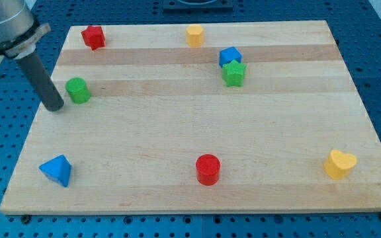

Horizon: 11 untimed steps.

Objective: Place the green circle diagonally to the top right of the blue triangle

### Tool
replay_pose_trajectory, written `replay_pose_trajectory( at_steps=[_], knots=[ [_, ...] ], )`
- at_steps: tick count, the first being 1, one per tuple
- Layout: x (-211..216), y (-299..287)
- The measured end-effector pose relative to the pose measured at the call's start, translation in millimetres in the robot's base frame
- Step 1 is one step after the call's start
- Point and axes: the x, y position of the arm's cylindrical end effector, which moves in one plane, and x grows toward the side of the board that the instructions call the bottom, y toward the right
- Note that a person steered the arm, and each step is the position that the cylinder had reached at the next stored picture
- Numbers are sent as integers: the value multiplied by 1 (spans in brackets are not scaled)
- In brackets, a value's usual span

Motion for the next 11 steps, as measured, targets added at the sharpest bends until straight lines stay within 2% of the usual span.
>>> replay_pose_trajectory(
  at_steps=[2, 3, 7, 9, 11],
  knots=[
    [-30, 4],
    [-31, 31],
    [16, 120],
    [9, 161],
    [-12, 165]
  ],
)
